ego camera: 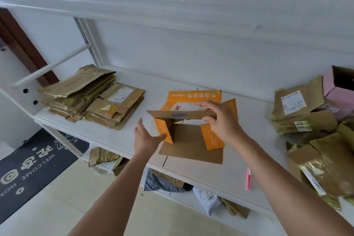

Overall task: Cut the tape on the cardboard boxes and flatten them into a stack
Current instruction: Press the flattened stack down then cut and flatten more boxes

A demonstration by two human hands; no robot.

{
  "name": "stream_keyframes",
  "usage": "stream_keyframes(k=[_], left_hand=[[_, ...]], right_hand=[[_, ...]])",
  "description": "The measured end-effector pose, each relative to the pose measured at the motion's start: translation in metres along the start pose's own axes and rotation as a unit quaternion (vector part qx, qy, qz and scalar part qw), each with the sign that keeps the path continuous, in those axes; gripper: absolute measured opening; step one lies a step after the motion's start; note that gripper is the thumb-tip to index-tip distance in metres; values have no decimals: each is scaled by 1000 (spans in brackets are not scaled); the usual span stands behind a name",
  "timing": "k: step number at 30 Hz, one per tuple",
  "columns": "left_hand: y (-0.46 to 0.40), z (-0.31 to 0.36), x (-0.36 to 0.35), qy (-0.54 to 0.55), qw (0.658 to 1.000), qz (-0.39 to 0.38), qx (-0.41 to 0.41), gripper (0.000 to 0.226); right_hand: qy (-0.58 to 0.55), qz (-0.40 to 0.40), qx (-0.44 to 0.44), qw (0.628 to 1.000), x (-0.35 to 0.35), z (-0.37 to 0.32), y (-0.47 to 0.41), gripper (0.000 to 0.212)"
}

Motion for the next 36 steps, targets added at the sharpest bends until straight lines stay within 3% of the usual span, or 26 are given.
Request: stream_keyframes(k=[4, 9, 12, 15, 19, 24, 26, 28, 30, 32, 34, 36], left_hand=[[-3, -2, -30, 21, 997, -76, -18, 93], [-2, 12, -46, -8, 994, -62, -92, 75], [-2, 17, -54, -5, 992, -79, -102, 70], [-2, 16, -62, 22, 990, -100, -94, 68], [0, 12, -68, 61, 990, -109, -72, 66], [4, 11, -68, 85, 985, -129, -80, 63], [7, 12, -69, 114, 979, -154, -74, 57], [8, 8, -62, 216, 963, -161, -18, 46], [6, -6, -53, 372, 910, -167, 74, 40], [3, -29, -45, 499, 831, -188, 156, 43], [0, -58, -34, 539, 793, -185, 217, 46], [-1, -85, -29, 514, 799, -156, 270, 46]], right_hand=[[-47, 11, -53, 997, -5, 20, 17, 52], [-90, 22, -123, 988, -8, 48, 33, 55], [-78, 100, -165, 978, -1, 66, 42, 52], [-65, 198, -260, 943, 3, 91, 68, 78], [-111, 171, -311, 928, -17, 105, 91, 104], [-83, 156, -293, 940, -28, 115, 88, 97], [-59, 133, -292, 945, -29, 117, 85, 87], [-48, 76, -275, 957, -27, 115, 80, 78], [-36, -38, -243, 969, -30, 110, 76, 69], [-15, -168, -223, 960, -40, 106, 81, 63], [9, -252, -218, 943, -53, 106, 91, 64], [46, -308, -211, 927, -68, 107, 98, 69]])
Point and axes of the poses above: each hand's wrist, its own y-axis away from the middle knuckle, its own x-axis out of the back of the hand, z = x × y, the point moved 8 cm from there along -y, towards the middle knuckle, and after that the axes turned 3 degrees about y, right-handed, at the moved point
